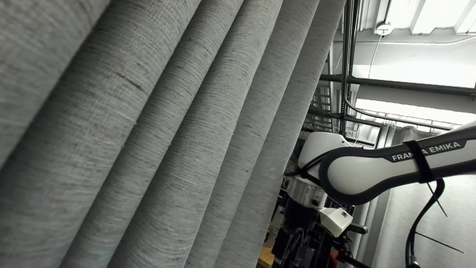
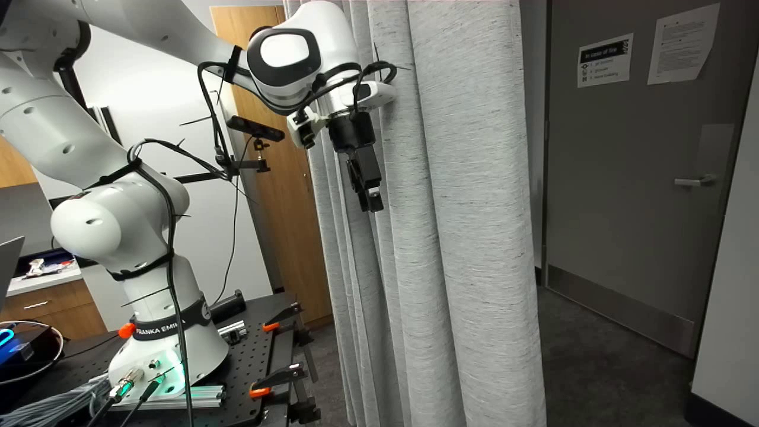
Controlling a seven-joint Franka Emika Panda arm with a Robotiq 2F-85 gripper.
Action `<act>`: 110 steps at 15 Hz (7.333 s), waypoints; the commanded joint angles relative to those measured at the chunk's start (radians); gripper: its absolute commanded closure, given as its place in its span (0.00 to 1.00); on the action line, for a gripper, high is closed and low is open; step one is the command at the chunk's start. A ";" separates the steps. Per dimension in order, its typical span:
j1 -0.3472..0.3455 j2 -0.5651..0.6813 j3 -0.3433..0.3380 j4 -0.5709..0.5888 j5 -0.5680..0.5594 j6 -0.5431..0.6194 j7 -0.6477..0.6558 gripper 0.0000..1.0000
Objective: Open the curtain to the left
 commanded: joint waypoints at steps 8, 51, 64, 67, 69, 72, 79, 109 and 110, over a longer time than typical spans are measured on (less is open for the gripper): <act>0.009 0.000 -0.008 0.002 -0.004 -0.004 0.003 0.00; -0.124 0.102 0.045 0.188 -0.079 0.585 0.270 0.00; 0.004 0.084 0.006 0.132 0.062 0.515 0.055 0.00; 0.044 0.074 -0.022 0.112 0.113 0.517 -0.013 0.00; 0.038 0.062 -0.025 0.103 0.114 0.526 -0.014 0.00; 0.049 0.056 -0.036 0.107 0.117 0.486 -0.060 0.00; 0.040 0.068 -0.009 0.116 0.103 0.505 -0.017 0.00; -0.131 0.173 -0.045 0.197 0.146 0.827 0.110 0.00; -0.049 0.197 -0.103 0.215 0.232 0.822 0.029 0.00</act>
